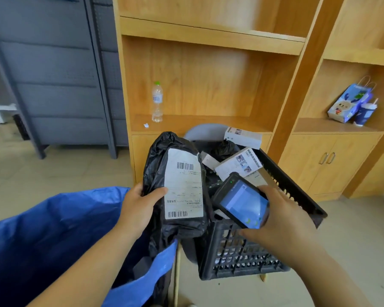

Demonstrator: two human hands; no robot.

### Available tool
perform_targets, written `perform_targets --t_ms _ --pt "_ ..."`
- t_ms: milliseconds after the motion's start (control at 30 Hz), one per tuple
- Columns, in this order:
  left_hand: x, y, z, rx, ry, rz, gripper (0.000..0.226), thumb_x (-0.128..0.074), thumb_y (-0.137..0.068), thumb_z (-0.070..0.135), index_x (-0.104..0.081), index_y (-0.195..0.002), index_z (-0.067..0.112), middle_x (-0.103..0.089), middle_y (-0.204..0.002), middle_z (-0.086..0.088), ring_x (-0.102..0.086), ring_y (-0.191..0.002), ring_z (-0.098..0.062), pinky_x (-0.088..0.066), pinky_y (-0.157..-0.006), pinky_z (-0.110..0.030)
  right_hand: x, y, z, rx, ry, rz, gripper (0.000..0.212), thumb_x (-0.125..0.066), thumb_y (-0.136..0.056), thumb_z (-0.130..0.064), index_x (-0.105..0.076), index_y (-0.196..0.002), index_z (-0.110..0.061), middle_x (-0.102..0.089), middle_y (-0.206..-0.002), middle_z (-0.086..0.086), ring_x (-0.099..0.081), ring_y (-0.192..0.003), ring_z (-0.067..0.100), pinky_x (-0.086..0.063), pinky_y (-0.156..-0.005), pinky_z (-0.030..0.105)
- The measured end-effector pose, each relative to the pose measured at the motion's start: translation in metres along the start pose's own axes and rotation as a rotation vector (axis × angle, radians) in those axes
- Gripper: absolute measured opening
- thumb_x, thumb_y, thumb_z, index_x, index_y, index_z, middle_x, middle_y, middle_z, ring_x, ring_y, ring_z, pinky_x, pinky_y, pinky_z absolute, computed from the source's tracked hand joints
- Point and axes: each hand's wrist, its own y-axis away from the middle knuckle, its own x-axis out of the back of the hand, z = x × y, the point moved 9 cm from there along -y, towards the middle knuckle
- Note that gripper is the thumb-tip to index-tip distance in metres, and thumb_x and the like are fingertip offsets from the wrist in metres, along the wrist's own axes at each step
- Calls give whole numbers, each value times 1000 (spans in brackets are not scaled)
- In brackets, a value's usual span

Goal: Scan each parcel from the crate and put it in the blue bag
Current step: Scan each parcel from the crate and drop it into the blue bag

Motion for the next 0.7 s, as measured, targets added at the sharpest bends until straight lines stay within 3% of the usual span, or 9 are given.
perform_targets --t_ms 267,367,433,533,633,700 --pt "141 11 -62 164 -176 257 13 -75 -77 23 -72 -89 27 -75 -86 10 -71 -78 -11 -53 -69 -30 -92 -18 -94 193 -3 -191 71 -80 -54 -44 -50 -115 -21 -59 -100 -5 -55 -85 20 -40 -59 30" --pt "199 11 -87 231 -281 381 15 -75 -78 24 -68 -91 23 -73 -88 6 -69 -81 -15 -53 -72 -35 -140 -25 -127 263 7 -298 83 -77 -55 -48 -43 -127 -24 -57 -110 -8 -56 -94 19 -43 -66 30" --pt "233 9 -105 281 -399 443 20 -75 -79 25 -64 -95 18 -69 -90 3 -65 -79 -15 -48 -65 -32 -172 -31 -145 297 23 -356 94 -74 -58 -53 -33 -138 -26 -52 -124 -9 -54 -105 18 -46 -76 32" --pt "272 2 -137 372 -591 479 24 -74 -77 24 -58 -94 16 -64 -87 -2 -58 -71 -13 -40 -55 -28 -217 -39 -164 325 71 -422 99 -71 -61 -58 -24 -142 -25 -48 -133 -9 -50 -117 18 -44 -86 34" --pt "295 -10 -178 507 -764 456 28 -72 -79 26 -53 -95 13 -58 -83 -4 -54 -67 -17 -39 -51 -27 -262 -51 -176 331 133 -499 94 -71 -61 -58 -27 -138 -24 -49 -129 -7 -49 -116 21 -42 -85 36" --pt "304 -20 -207 618 -886 391 32 -70 -80 28 -51 -99 10 -57 -92 -10 -56 -74 -24 -41 -52 -29 -288 -61 -182 334 172 -542 89 -72 -61 -55 -30 -133 -24 -50 -126 -6 -50 -115 22 -42 -84 36"
